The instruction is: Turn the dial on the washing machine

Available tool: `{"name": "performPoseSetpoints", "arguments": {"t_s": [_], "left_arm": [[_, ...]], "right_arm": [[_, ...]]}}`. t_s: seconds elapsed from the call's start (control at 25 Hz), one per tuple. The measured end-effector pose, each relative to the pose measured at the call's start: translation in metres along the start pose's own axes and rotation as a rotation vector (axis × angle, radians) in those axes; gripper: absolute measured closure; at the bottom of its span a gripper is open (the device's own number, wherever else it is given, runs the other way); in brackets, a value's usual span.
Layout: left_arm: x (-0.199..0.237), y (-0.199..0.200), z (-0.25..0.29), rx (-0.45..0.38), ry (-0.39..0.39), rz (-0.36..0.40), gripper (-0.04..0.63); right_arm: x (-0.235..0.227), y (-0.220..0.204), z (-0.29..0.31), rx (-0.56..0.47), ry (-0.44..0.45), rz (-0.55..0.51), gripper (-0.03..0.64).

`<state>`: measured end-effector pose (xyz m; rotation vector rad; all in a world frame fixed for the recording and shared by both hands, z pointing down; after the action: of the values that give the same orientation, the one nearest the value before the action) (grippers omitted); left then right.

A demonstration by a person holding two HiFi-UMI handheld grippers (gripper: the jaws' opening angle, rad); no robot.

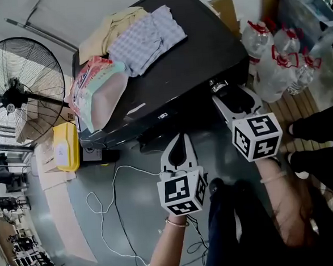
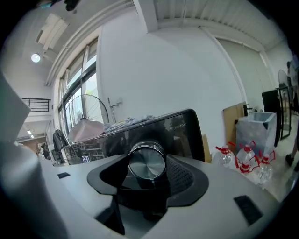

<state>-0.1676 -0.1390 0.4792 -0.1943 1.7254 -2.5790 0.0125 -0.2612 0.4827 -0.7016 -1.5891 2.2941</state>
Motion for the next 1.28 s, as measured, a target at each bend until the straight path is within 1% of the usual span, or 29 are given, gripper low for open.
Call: {"name": "performPoseSetpoints", "arguments": {"t_s": [0.24, 0.48, 1.04, 1.28], "left_arm": [[0.001, 0.001, -0.004, -0.002, 0.007, 0.0, 0.58], [0.001, 0.004, -0.007, -0.005, 0.018, -0.011, 0.58], [-0.009, 0.034, -0.036, -0.005, 0.057, -0.035, 0.581], [-0.022, 0.051, -0.054, -0.004, 0.069, -0.024, 0.58]], "right_arm": [[-0.001, 0.0, -0.001, -0.004, 0.006, 0.004, 0.334], [0.004, 0.006, -0.01, 0.004, -0.011, -0.091, 0.337], [0.023, 0.031, -0.051, 0.033, 0.051, -0.159, 0.443], [0.033, 0.042, -0.071, 0.051, 0.091, -0.173, 0.474]]}}
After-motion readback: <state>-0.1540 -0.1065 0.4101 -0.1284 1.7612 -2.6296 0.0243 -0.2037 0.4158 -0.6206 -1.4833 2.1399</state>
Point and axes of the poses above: the fingertips, and each gripper's own axes: z forward along the fingers, x to its left, y out of its top, the point moved 9 cm from there along -z, backward along the fingers, and after that the axes turned 1 degree about -y, right-handed, at the moved point
